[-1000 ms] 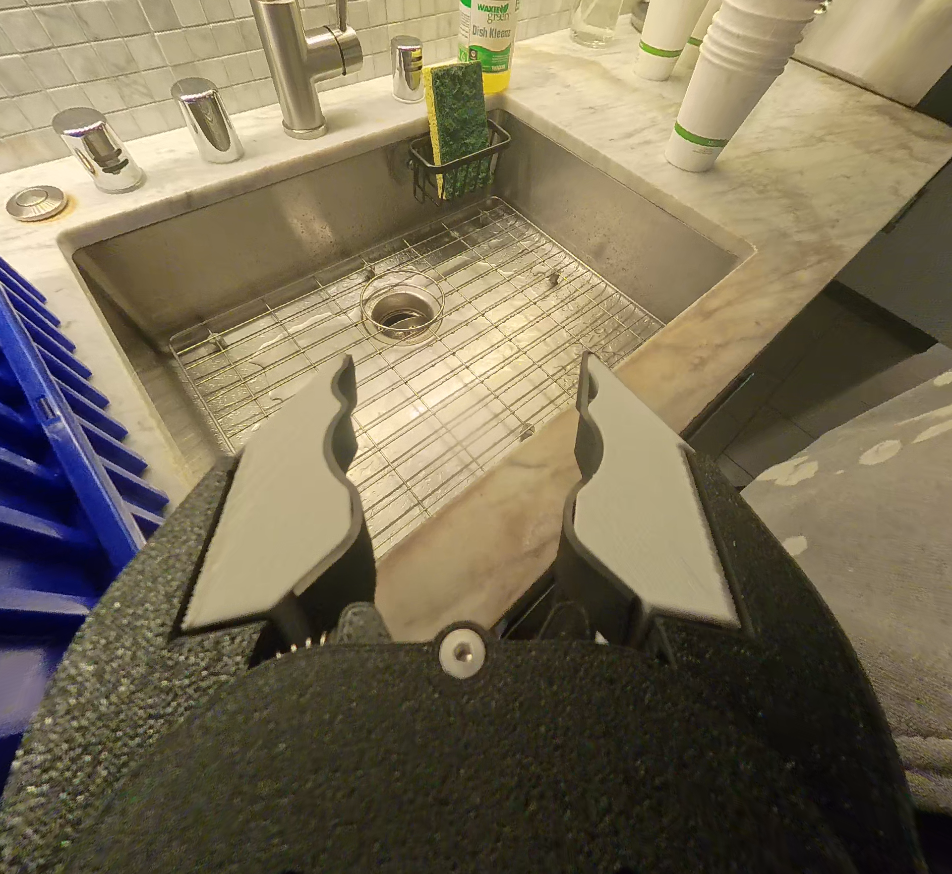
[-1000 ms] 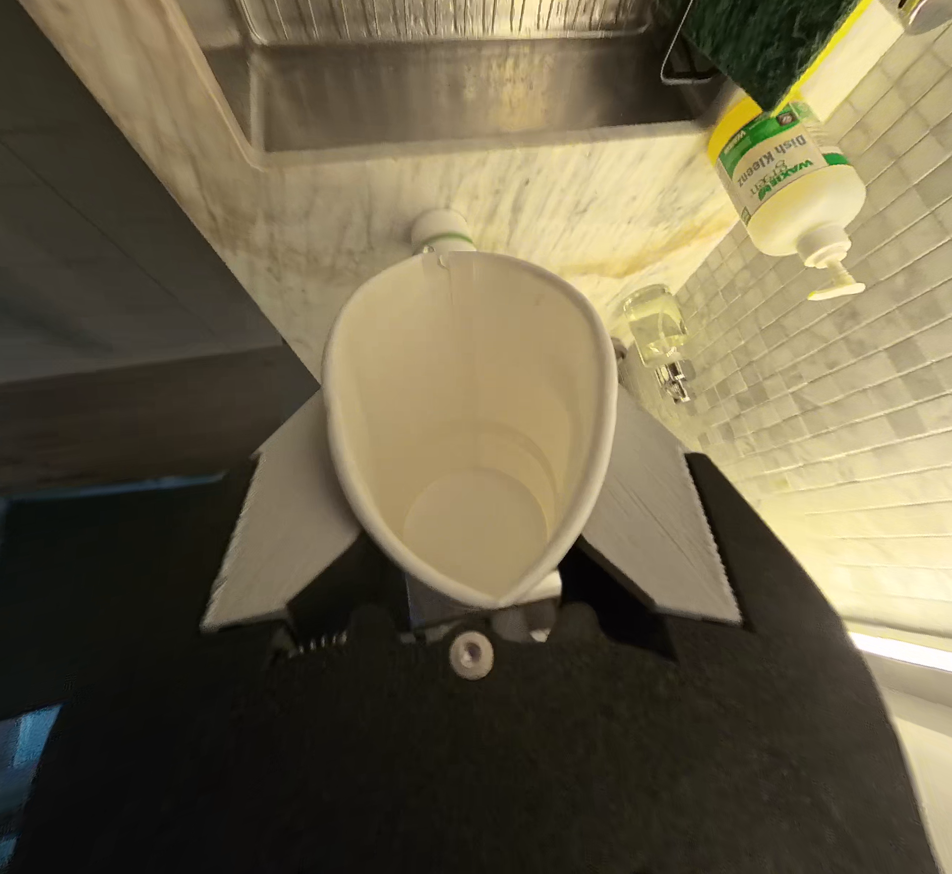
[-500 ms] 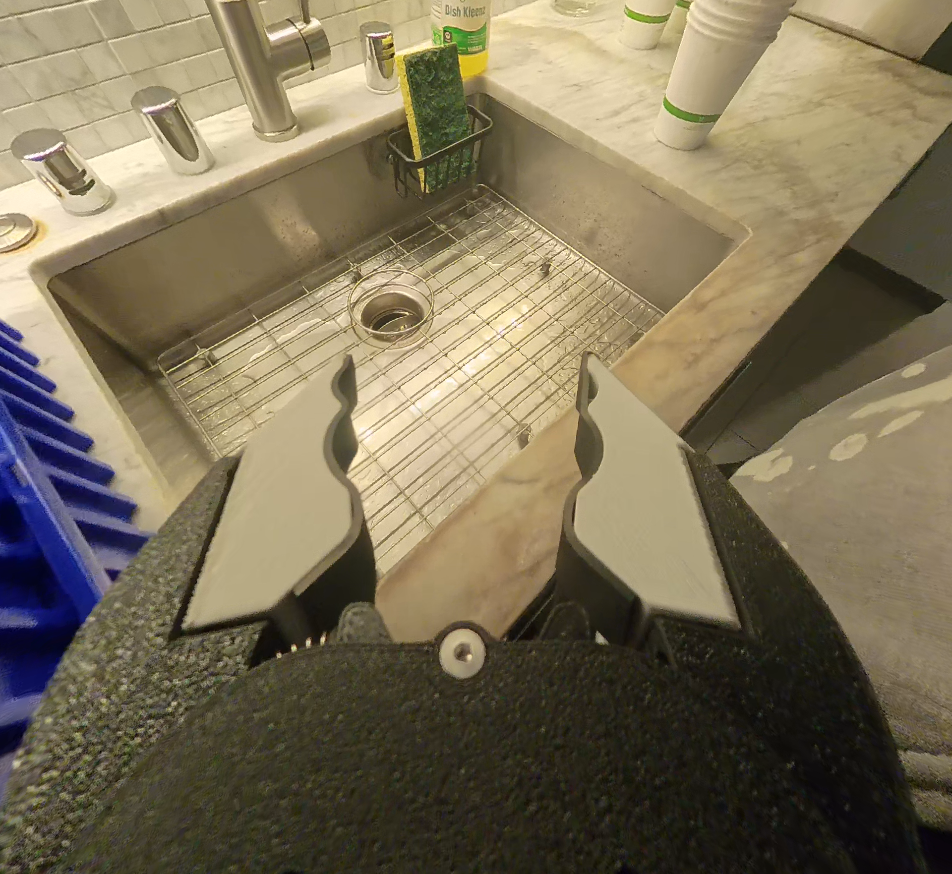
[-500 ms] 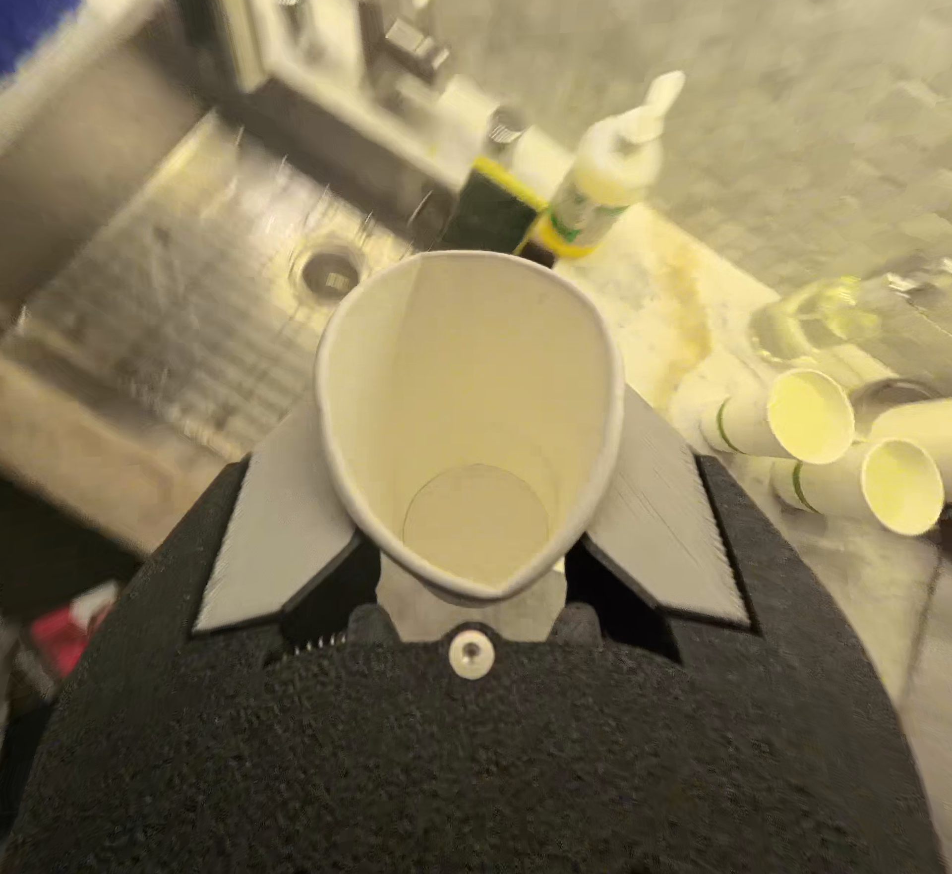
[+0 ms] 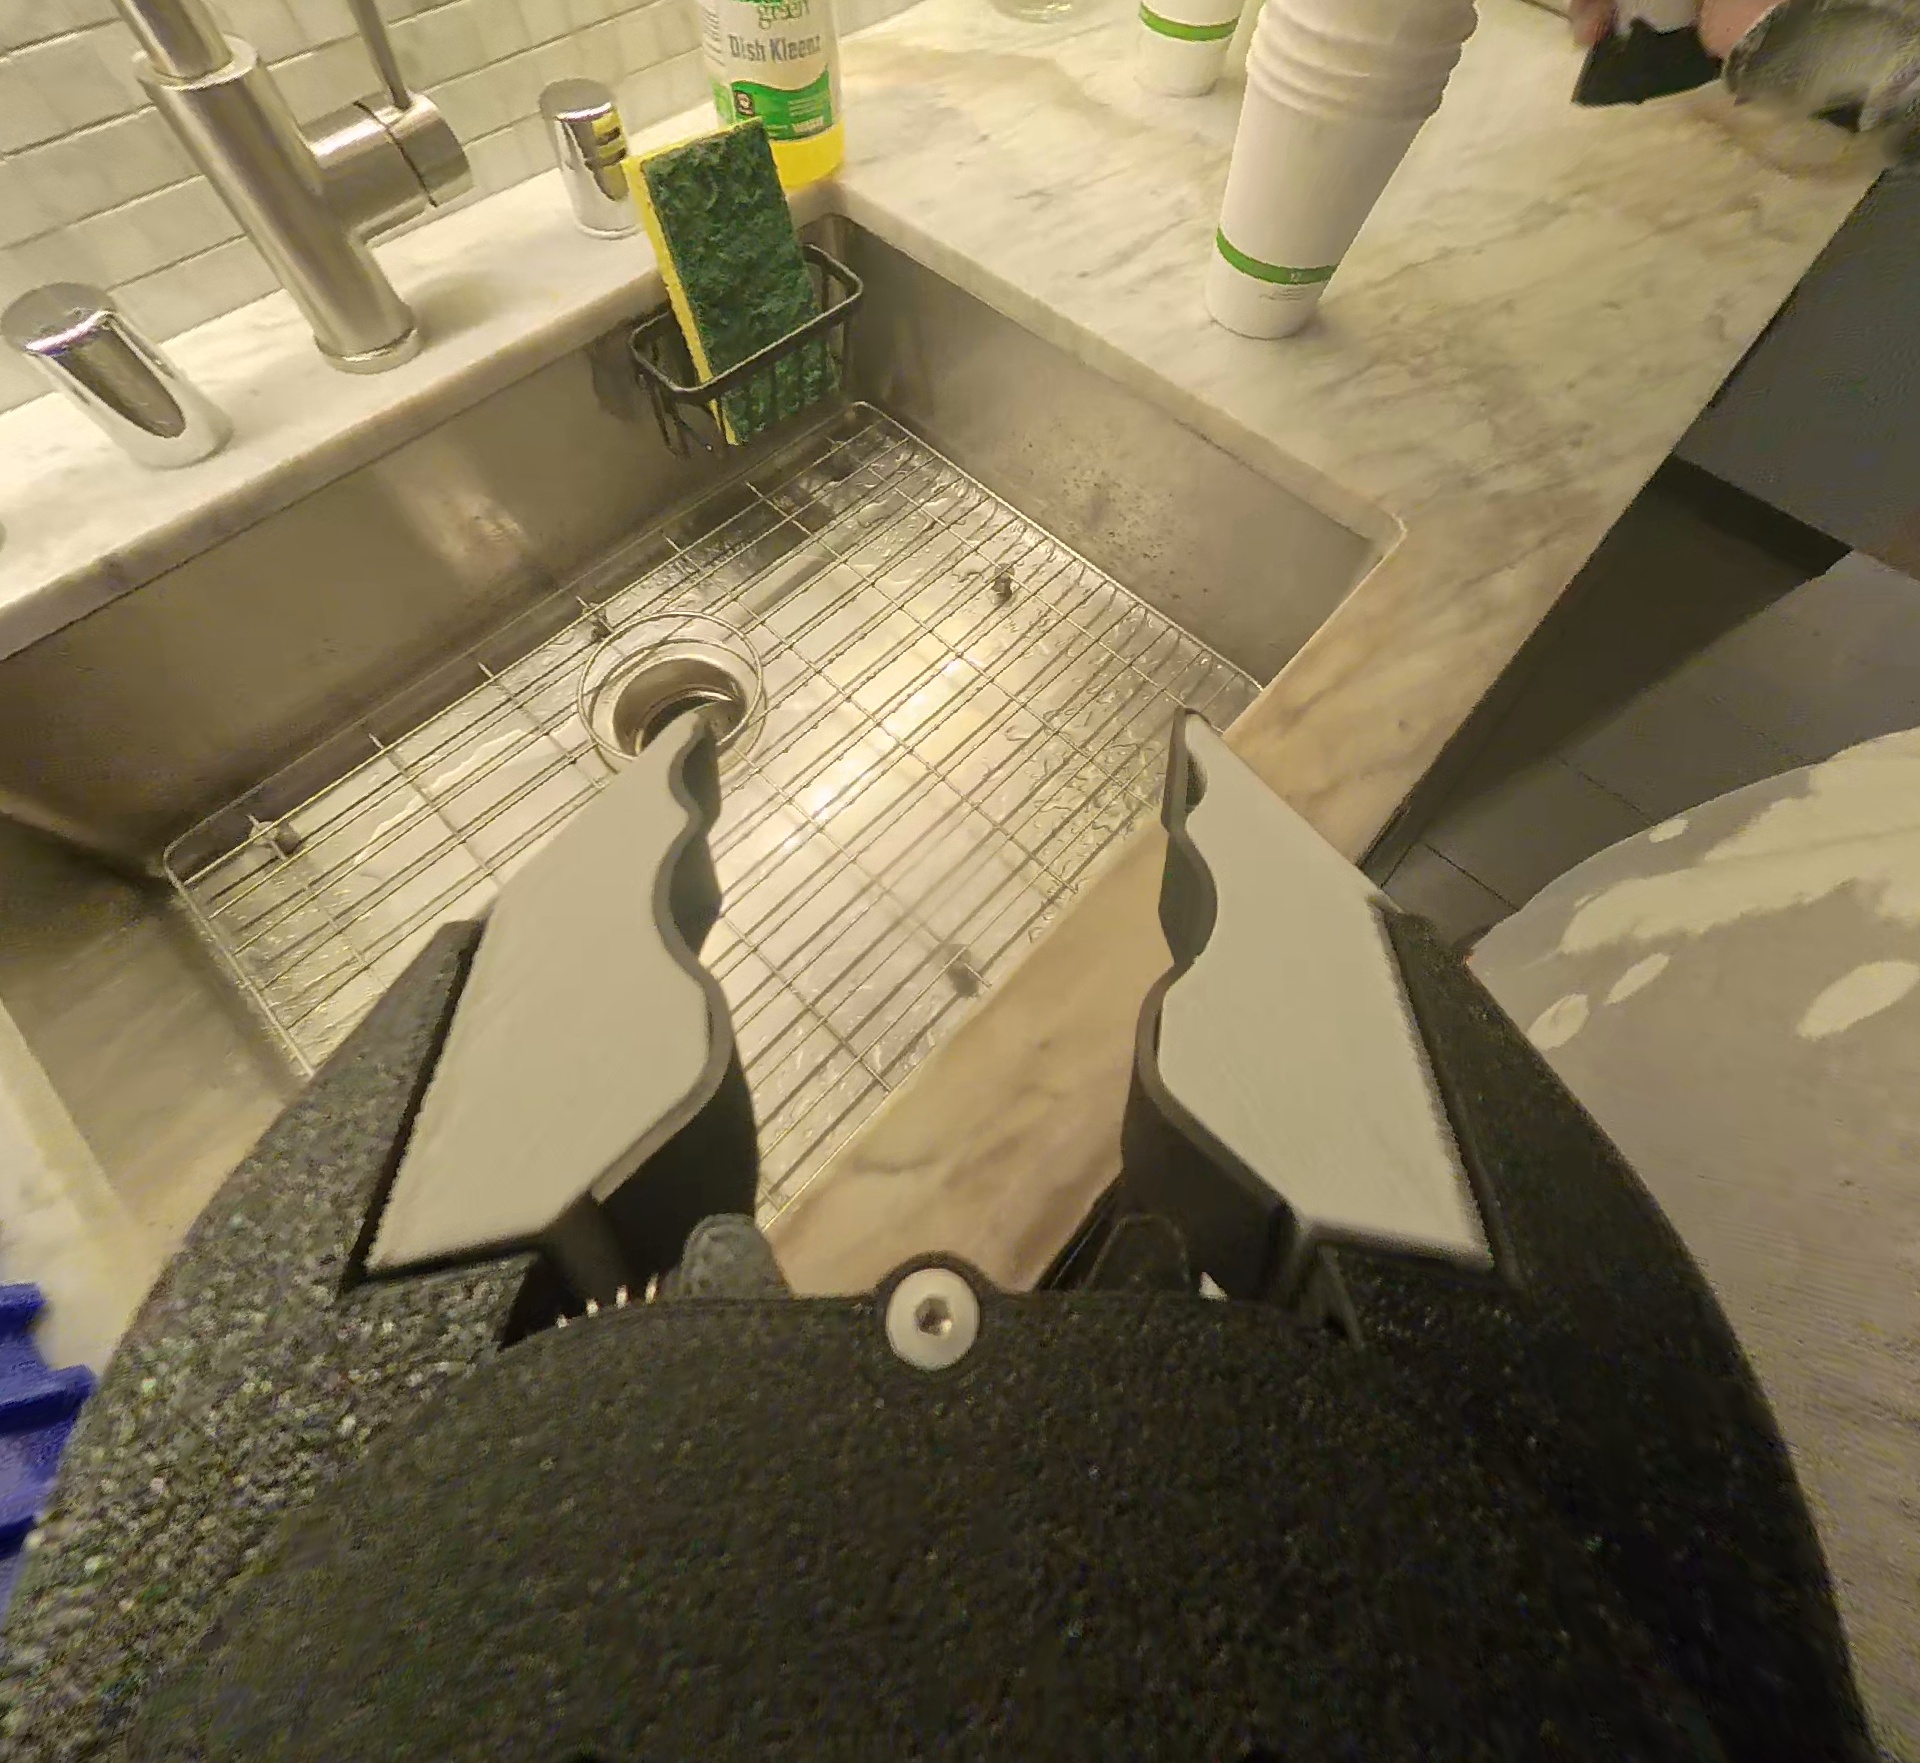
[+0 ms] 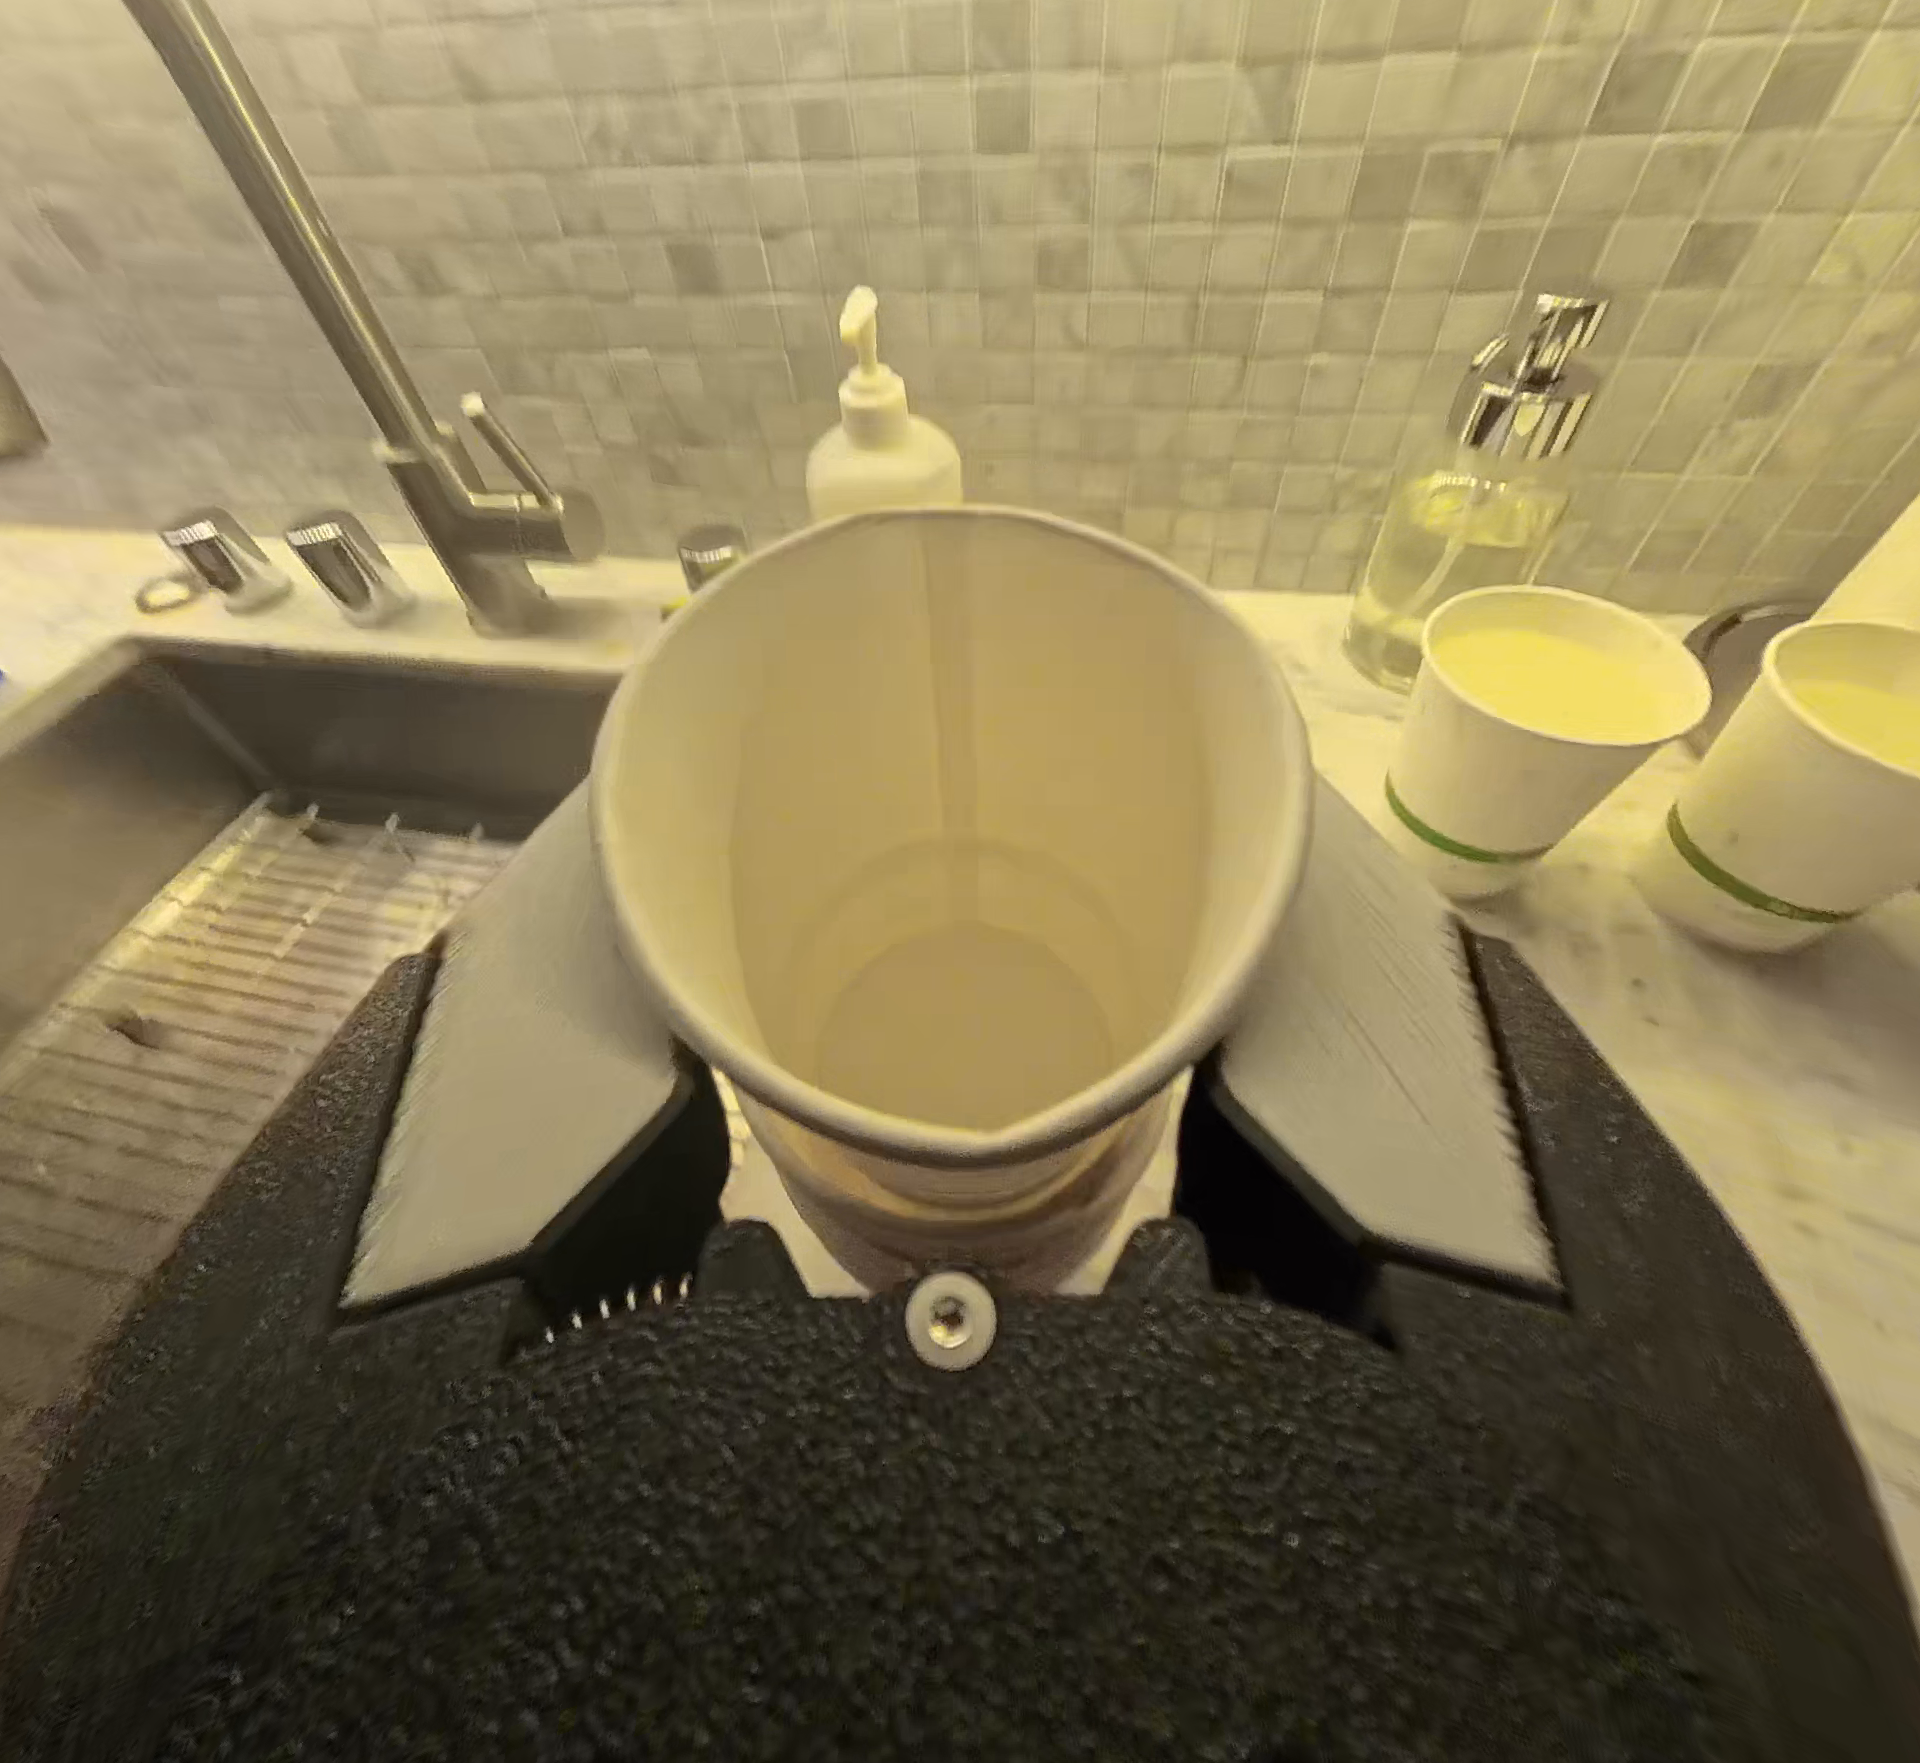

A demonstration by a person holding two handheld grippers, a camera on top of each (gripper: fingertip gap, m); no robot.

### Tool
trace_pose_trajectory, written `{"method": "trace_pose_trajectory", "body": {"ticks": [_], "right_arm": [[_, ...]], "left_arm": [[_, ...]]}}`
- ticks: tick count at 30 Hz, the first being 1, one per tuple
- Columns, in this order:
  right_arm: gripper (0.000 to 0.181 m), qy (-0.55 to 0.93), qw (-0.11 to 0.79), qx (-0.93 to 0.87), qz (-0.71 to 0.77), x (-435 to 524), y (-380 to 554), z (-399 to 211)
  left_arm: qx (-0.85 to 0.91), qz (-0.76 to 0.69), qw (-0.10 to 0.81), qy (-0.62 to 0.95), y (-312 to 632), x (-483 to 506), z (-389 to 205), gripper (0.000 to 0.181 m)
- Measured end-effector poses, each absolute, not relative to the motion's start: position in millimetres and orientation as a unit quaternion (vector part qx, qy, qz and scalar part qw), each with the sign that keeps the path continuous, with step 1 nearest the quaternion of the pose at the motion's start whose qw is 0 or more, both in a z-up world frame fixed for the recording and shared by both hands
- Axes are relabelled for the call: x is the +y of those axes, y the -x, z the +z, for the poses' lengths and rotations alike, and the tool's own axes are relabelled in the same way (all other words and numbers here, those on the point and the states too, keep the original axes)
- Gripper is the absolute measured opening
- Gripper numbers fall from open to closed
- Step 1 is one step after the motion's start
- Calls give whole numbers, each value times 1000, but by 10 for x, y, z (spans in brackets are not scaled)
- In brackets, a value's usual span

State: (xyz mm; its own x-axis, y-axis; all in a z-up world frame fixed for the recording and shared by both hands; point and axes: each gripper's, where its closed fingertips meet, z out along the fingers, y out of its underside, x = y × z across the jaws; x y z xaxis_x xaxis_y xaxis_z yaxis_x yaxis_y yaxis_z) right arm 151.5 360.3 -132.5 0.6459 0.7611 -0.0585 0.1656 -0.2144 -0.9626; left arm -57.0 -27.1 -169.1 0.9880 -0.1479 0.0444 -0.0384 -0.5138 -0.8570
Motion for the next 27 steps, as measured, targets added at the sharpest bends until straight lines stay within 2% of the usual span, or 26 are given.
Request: {"method": "trace_pose_trajectory", "body": {"ticks": [6,9,11,13,14,15,18,20,23,27], "right_arm": [[136,730,532,-345,256,3493,-1615,-1562],[133,722,535,-350,266,3428,-1733,-1478],[124,713,546,-341,278,3413,-1845,-1337],[105,705,554,-324,302,3411,-1962,-1183],[93,700,565,-311,307,3438,-2038,-1105],[73,694,570,-303,319,3449,-2093,-1041],[42,684,558,-292,368,3446,-2110,-951],[37,696,538,-314,357,3459,-2061,-1117],[40,720,491,-353,341,3434,-1977,-1555],[43,703,509,-377,324,3439,-1964,-1657]], "left_arm": [[62,-53,478,875,390,-106,-1703,85],[68,-50,477,875,329,-8,-1679,85],[71,-47,476,875,293,59,-1665,86],[73,-45,477,875,254,128,-1653,86],[73,-44,477,875,233,162,-1650,86],[73,-43,478,874,211,195,-1648,85],[73,-44,478,874,127,293,-1653,85],[75,-42,476,875,69,358,-1665,85],[71,-41,477,875,-5,450,-1669,85],[62,-33,475,877,-61,539,-1680,85]]}}
